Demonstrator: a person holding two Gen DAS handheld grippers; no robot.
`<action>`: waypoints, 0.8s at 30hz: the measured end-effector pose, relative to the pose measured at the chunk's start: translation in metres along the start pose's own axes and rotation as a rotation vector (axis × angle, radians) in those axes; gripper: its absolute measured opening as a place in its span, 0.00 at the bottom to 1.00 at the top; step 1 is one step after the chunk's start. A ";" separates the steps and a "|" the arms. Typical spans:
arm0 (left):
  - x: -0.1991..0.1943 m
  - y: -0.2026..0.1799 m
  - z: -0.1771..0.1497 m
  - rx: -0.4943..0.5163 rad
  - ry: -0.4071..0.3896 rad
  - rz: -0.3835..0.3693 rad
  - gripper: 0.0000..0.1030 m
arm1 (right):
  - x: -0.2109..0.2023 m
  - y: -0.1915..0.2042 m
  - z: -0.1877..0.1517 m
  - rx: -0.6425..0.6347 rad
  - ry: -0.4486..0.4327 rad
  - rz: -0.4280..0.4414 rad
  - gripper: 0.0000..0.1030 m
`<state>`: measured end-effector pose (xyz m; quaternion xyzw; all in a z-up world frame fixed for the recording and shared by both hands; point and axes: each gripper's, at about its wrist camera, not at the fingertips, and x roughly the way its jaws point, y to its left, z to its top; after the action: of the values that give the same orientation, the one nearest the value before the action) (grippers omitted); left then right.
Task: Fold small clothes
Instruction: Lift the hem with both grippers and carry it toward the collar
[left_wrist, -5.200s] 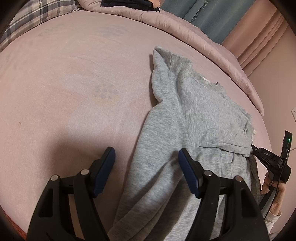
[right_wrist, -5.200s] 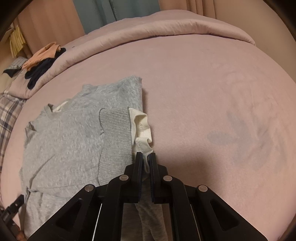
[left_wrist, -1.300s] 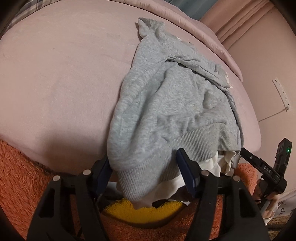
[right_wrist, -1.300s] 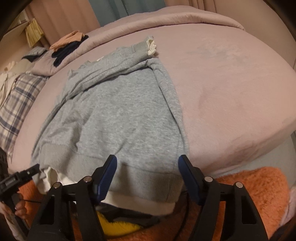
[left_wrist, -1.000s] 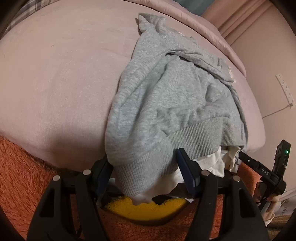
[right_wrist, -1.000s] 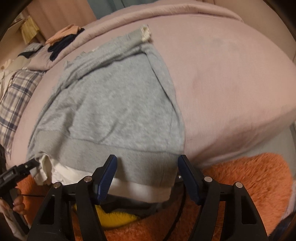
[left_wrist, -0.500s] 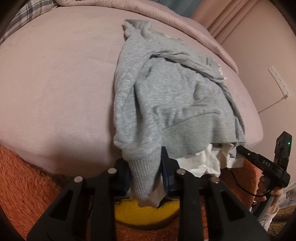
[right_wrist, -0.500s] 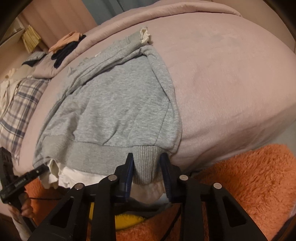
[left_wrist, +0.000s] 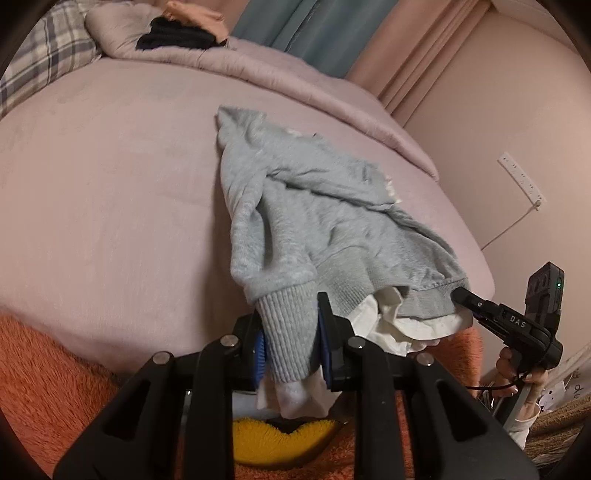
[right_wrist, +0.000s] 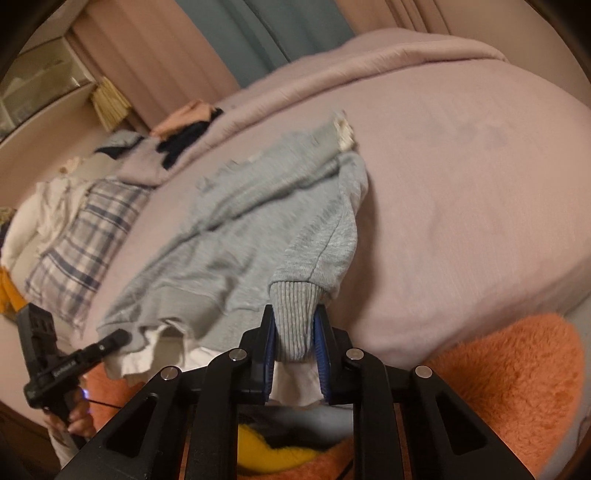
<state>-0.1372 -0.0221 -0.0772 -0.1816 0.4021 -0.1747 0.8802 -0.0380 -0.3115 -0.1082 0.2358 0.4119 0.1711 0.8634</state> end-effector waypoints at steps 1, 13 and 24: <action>-0.003 -0.002 0.001 0.007 -0.010 -0.003 0.21 | -0.003 0.001 0.002 -0.005 -0.011 0.004 0.20; -0.029 0.002 0.006 0.000 -0.044 -0.034 0.21 | -0.027 0.009 0.007 -0.016 -0.090 0.061 0.19; -0.065 -0.005 0.017 0.055 -0.076 -0.061 0.21 | -0.060 0.026 0.010 -0.093 -0.160 0.101 0.19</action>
<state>-0.1656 0.0058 -0.0225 -0.1761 0.3578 -0.2055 0.8937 -0.0687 -0.3219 -0.0505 0.2289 0.3207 0.2140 0.8939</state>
